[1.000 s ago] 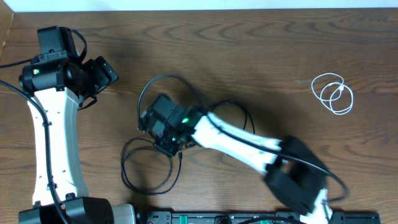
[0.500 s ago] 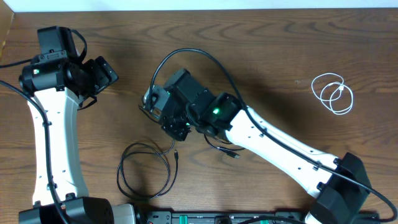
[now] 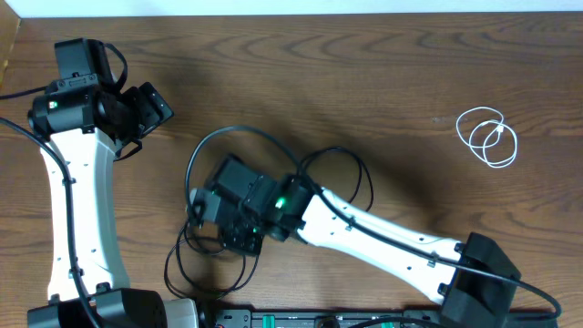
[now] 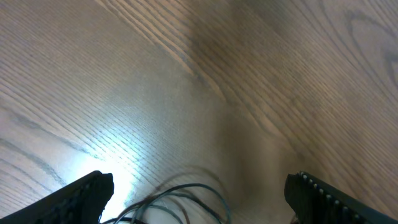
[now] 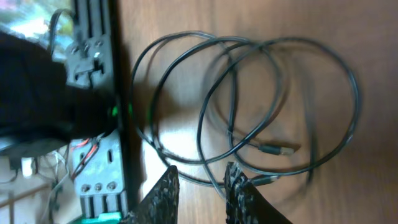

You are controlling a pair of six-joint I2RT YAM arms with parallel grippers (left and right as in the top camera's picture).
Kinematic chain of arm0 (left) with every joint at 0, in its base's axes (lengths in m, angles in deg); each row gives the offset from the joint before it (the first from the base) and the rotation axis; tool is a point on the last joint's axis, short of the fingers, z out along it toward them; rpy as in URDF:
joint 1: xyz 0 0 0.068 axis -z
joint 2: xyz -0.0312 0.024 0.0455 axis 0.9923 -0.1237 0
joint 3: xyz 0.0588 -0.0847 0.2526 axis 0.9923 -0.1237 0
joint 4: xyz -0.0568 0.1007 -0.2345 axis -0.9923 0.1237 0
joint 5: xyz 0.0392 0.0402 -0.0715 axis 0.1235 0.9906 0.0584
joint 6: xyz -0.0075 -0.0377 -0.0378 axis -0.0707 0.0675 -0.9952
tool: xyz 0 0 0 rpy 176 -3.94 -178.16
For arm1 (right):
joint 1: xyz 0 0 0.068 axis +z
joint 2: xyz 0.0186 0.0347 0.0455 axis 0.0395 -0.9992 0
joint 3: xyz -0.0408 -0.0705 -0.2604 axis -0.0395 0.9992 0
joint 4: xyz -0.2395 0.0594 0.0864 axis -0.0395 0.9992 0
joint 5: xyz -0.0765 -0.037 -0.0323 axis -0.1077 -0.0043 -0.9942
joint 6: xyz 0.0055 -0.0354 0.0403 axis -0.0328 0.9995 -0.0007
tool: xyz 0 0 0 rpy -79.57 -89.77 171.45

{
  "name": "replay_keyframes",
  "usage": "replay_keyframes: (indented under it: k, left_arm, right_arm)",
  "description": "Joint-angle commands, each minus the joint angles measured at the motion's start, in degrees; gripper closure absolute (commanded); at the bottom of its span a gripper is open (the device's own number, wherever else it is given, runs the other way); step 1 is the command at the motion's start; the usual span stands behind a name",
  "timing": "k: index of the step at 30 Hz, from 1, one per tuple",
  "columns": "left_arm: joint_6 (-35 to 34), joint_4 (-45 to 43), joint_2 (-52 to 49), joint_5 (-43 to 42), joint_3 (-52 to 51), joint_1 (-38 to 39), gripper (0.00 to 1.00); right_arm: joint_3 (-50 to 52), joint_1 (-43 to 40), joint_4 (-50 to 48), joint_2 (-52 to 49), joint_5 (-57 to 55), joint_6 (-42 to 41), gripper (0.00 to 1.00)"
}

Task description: Untangle cables

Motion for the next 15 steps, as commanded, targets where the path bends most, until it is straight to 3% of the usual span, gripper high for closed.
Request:
replay_keyframes:
  k: [1, 3, 6, 7, 10, 15]
  left_arm:
    - [-0.5, 0.15, -0.02, 0.72, -0.44, -0.09, 0.06]
    - [-0.5, 0.15, -0.02, 0.72, -0.44, -0.09, 0.07]
    - [-0.52, 0.15, -0.02, 0.74, -0.44, -0.09, 0.07]
    - [-0.52, 0.15, -0.02, 0.72, -0.44, -0.09, 0.07]
    - [-0.52, 0.15, -0.02, 0.74, -0.44, -0.09, 0.06]
    - [-0.52, 0.15, -0.02, 0.72, -0.44, -0.09, 0.07]
  right_arm:
    - [0.15, 1.7, 1.38, -0.37, 0.17, 2.58, 0.76]
    - [0.15, 2.14, 1.75, -0.37, -1.7, 2.89, 0.64]
    - [0.15, 2.23, 1.44, -0.39, -5.07, 2.86, 0.3]
    - [0.15, 2.21, 1.29, -0.39, -5.95, 2.86, 0.24]
    - [0.17, 2.21, 0.55, -0.48, -8.83, 2.89, 0.12]
    - [0.17, 2.23, -2.8, -2.21, -10.86, 2.84, 0.1]
